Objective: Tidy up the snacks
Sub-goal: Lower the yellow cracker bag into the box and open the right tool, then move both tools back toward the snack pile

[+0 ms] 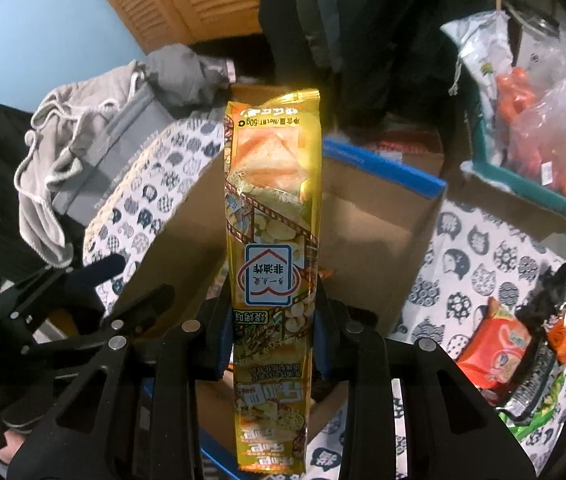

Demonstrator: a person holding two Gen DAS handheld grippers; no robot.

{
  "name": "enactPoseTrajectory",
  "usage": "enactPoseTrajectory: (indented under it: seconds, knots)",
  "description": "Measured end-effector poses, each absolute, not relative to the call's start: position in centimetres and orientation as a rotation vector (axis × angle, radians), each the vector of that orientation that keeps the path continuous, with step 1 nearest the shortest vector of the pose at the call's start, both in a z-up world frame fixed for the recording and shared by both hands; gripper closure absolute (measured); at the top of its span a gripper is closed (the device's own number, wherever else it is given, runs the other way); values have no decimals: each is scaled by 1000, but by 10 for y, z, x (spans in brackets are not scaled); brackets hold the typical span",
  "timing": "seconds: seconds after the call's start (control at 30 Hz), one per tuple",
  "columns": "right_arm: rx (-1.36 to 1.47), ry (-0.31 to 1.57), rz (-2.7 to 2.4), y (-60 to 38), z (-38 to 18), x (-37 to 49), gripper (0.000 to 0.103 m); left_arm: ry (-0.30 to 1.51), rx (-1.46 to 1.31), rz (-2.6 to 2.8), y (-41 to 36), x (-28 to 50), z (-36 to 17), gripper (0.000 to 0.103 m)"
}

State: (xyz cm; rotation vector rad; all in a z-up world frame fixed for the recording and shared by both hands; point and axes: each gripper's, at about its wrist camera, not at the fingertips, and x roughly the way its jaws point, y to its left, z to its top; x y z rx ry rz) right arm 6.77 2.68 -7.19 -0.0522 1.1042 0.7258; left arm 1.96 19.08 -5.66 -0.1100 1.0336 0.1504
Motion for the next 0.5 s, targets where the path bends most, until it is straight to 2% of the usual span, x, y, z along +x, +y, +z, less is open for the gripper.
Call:
enactPoseTrajectory:
  seconds: [0.27, 0.4, 0.5]
  knots:
    - [-56, 1119, 707, 21, -78, 68, 61, 1045, -112, 136, 185, 21, -57, 43]
    - [-55, 1106, 678, 9, -74, 68, 45, 1055, -107, 124, 178, 24, -59, 43]
    - [-62, 1093, 652, -4, -71, 67, 40, 1064, -113, 103, 171, 25, -60, 44]
